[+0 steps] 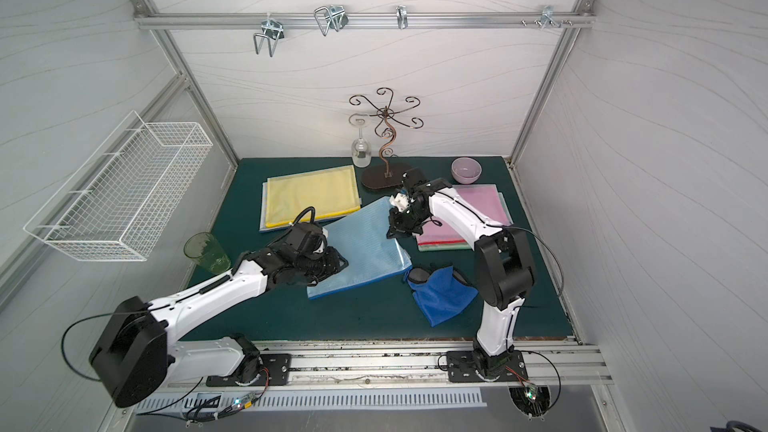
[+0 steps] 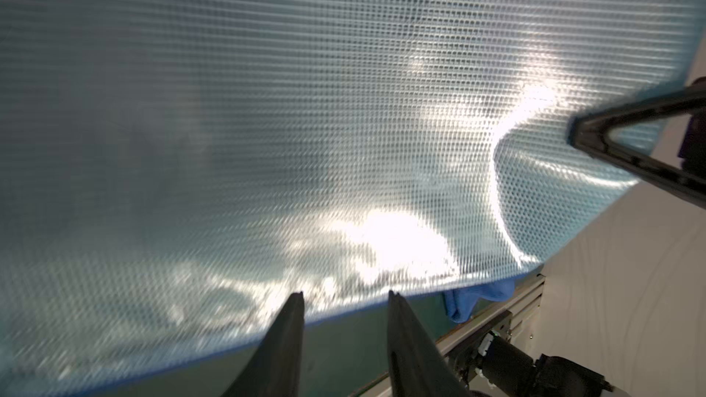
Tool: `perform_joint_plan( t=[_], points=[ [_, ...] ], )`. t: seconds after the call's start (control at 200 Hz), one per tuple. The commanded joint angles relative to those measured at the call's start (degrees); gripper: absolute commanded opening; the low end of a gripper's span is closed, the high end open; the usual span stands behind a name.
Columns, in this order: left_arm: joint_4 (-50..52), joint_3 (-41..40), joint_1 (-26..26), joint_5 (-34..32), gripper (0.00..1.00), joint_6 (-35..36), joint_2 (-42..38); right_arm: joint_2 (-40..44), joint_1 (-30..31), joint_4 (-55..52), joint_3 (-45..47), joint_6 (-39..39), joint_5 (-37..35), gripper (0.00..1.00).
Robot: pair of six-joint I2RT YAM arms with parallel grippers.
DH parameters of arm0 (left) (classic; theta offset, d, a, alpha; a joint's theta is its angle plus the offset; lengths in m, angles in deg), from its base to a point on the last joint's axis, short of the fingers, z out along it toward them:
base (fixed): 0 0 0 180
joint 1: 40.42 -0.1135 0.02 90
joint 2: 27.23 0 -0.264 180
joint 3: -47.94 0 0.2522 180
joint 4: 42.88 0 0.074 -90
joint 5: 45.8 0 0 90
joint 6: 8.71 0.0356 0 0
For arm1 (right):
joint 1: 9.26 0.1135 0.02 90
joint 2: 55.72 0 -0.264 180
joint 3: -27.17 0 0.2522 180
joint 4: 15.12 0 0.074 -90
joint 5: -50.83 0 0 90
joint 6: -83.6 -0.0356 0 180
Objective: Wipe the document bag
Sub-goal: Pick up the document bag from the center of the board, then place the document bag.
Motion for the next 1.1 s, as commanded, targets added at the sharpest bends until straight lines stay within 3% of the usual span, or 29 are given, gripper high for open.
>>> perform_joint_plan(
  t=[0.0, 0.145, 0.395, 0.735, 1.096],
  points=[
    [6.35, 2.01, -0.99, -2.64, 0.40, 1.69, -3.83, -0.54, -3.73, -12.14, -3.52, 8.57, -14.83, 0.00],
    [9.14, 1.02, -1.63, -4.47, 0.40, 2.01, -8.12, -5.04, -7.89, -11.80, -6.65, 14.95, -24.25, 0.00],
    [12.66, 1.02, -2.51, -5.25, 0.40, 3.17, -10.79, -12.78, -16.15, -8.77, -14.83, 19.69, -31.96, 0.00],
    [14.67, 1.33, -5.34, -5.94, 0.40, 3.57, -11.20, -22.21, -21.34, -9.18, -24.28, 25.90, -42.71, 0.00],
    [13.55, 5.10, -6.23, -5.59, 0.40, 4.83, -4.47, -26.15, -27.16, -5.78, -26.93, 24.62, -45.56, 0.00]
  ],
)
